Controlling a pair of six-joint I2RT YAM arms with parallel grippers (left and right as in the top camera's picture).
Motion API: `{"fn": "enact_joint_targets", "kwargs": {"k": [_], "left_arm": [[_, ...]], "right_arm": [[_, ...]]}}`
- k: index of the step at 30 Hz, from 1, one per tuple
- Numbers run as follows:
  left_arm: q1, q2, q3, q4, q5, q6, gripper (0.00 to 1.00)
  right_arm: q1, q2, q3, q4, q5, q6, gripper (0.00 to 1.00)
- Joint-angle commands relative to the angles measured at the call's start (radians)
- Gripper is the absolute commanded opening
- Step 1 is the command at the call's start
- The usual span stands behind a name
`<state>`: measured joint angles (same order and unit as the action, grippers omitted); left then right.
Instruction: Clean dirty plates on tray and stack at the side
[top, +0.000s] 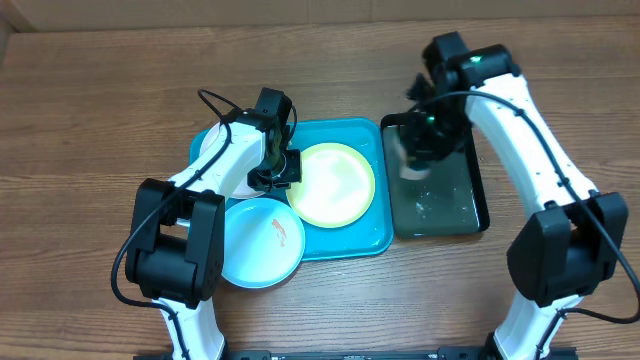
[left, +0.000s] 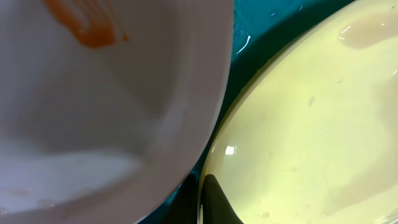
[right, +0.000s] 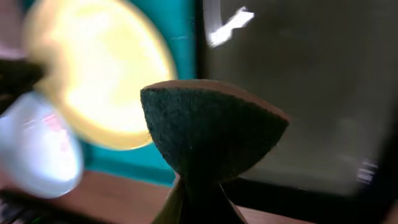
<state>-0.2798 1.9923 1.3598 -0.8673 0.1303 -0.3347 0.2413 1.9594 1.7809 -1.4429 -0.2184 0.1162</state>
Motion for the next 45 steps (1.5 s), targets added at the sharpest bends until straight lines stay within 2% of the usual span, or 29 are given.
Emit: {"fn": "enact_joint_targets", "kwargs": {"k": [1, 8, 15, 16, 17, 19, 20, 25, 28, 34, 38, 39, 41, 44, 45], "left_arm": [[-0.002, 0.001, -0.01, 0.004, -0.006, -0.01, 0.04], [-0.002, 0.001, -0.01, 0.003, -0.006, -0.01, 0.04], [-0.002, 0.001, -0.01, 0.004, -0.006, -0.01, 0.04], [-0.002, 0.001, -0.01, 0.004, -0.006, -0.01, 0.04], [-0.002, 0.001, -0.01, 0.004, -0.006, -0.01, 0.04], [-0.002, 0.001, -0.01, 0.004, -0.006, -0.01, 0.04], [-0.002, 0.001, -0.01, 0.004, -0.006, -0.01, 0.04], [-0.002, 0.001, -0.01, 0.005, -0.006, -0.01, 0.05], [-0.002, 0.001, -0.01, 0.005, -0.009, -0.01, 0.12], [-0.002, 0.002, -0.01, 0.005, -0.01, -0.01, 0.23], [-0.006, 0.003, -0.016, 0.009, -0.01, -0.01, 0.24], [-0.009, 0.003, -0.018, 0.01, -0.01, -0.01, 0.24], [-0.017, 0.005, -0.026, 0.014, -0.01, -0.01, 0.24], [-0.033, 0.007, -0.04, 0.03, -0.01, -0.011, 0.21], [-0.041, 0.007, -0.046, 0.035, -0.01, -0.011, 0.13]], "right_arm": [[-0.031, -0.006, -0.068, 0.003, 0.152, 0.018, 0.04], [-0.041, -0.006, -0.277, 0.147, 0.245, 0.036, 0.04], [-0.04, -0.006, -0.409, 0.267, 0.247, 0.04, 0.04], [-0.041, -0.006, -0.419, 0.28, 0.247, 0.04, 0.08], [-0.041, -0.006, -0.421, 0.283, 0.247, 0.04, 0.29], [-0.041, -0.006, -0.417, 0.282, 0.235, 0.04, 0.49], [-0.041, -0.006, -0.407, 0.278, 0.222, 0.04, 0.54], [-0.042, -0.006, -0.292, 0.229, 0.195, 0.04, 0.65], [-0.067, -0.006, -0.176, 0.167, 0.196, 0.04, 0.75], [-0.203, -0.006, -0.044, 0.121, 0.198, 0.068, 0.77], [-0.327, -0.005, -0.049, 0.149, 0.197, 0.071, 0.8], [-0.354, -0.005, -0.052, 0.154, 0.195, 0.07, 0.84], [-0.403, -0.005, -0.054, 0.153, 0.194, 0.071, 1.0], [-0.46, -0.005, -0.054, 0.15, 0.194, 0.07, 1.0], [-0.478, -0.005, -0.054, 0.151, 0.195, 0.07, 1.0]]}}
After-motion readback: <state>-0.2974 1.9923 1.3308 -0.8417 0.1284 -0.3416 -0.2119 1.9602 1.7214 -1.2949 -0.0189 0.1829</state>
